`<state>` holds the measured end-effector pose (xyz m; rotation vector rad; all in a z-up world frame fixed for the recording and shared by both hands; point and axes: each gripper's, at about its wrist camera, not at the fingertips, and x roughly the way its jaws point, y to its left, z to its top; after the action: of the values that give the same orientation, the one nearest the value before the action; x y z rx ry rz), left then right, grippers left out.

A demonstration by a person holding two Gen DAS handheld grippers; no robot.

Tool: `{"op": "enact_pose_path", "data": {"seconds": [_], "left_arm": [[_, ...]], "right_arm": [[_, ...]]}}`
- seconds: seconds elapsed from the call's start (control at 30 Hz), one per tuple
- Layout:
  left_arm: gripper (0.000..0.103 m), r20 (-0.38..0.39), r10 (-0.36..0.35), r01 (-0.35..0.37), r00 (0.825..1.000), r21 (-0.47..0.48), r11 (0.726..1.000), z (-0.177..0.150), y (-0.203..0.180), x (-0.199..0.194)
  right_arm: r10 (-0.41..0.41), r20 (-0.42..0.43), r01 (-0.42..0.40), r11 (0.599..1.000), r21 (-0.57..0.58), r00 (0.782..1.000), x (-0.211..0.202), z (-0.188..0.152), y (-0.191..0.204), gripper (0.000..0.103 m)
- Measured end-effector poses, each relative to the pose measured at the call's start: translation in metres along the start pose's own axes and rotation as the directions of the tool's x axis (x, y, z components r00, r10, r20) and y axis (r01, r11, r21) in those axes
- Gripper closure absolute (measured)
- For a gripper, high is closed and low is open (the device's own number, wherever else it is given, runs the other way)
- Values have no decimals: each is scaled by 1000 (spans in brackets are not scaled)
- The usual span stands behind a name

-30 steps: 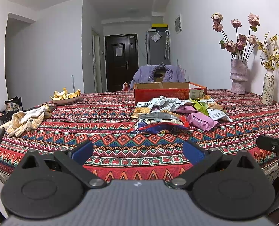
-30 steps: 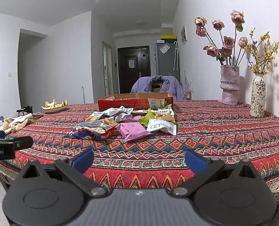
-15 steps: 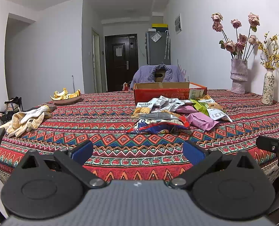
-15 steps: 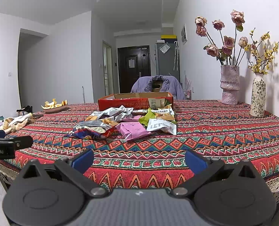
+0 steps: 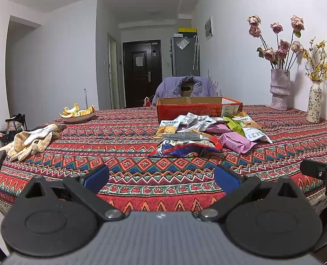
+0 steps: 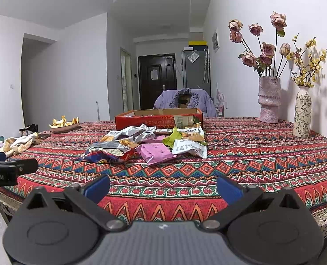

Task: Organize snacks
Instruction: 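Reach the left tool into the pile and grasp a white oat crisp packet while the right tool grasps another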

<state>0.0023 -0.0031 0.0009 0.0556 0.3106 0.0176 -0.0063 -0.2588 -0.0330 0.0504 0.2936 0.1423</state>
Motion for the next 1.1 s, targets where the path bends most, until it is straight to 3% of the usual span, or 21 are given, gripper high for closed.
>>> {"op": "enact_pose_path", "data": {"seconds": [0.2, 0.43, 0.6, 0.8, 0.97, 1.1], "left_arm": [[0, 36, 41, -41, 999, 8, 999, 22, 0, 20], [0, -14, -8, 8, 1000, 25, 1000, 48, -5, 77], [0, -66, -48, 49, 997, 17, 999, 63, -10, 115], [0, -112, -94, 96, 989, 16, 995, 79, -23, 157], [0, -180, -170, 170, 969, -20, 985, 82, -37, 188], [0, -172, -215, 222, 961, 18, 975, 80, -52, 199]], "right_arm": [[15, 10, -15, 1000, -16, 1000, 22, 16, -6, 0], [22, 15, -21, 999, -45, 1000, 68, 47, -15, 1], [41, -69, -44, 998, -39, 997, 112, 65, -23, 9], [51, -162, -58, 998, -38, 986, 158, 78, -34, 10], [51, -223, -47, 999, 23, 973, 196, 82, -52, 10], [34, -258, -20, 998, 55, 966, 223, 84, -61, 10]]}}
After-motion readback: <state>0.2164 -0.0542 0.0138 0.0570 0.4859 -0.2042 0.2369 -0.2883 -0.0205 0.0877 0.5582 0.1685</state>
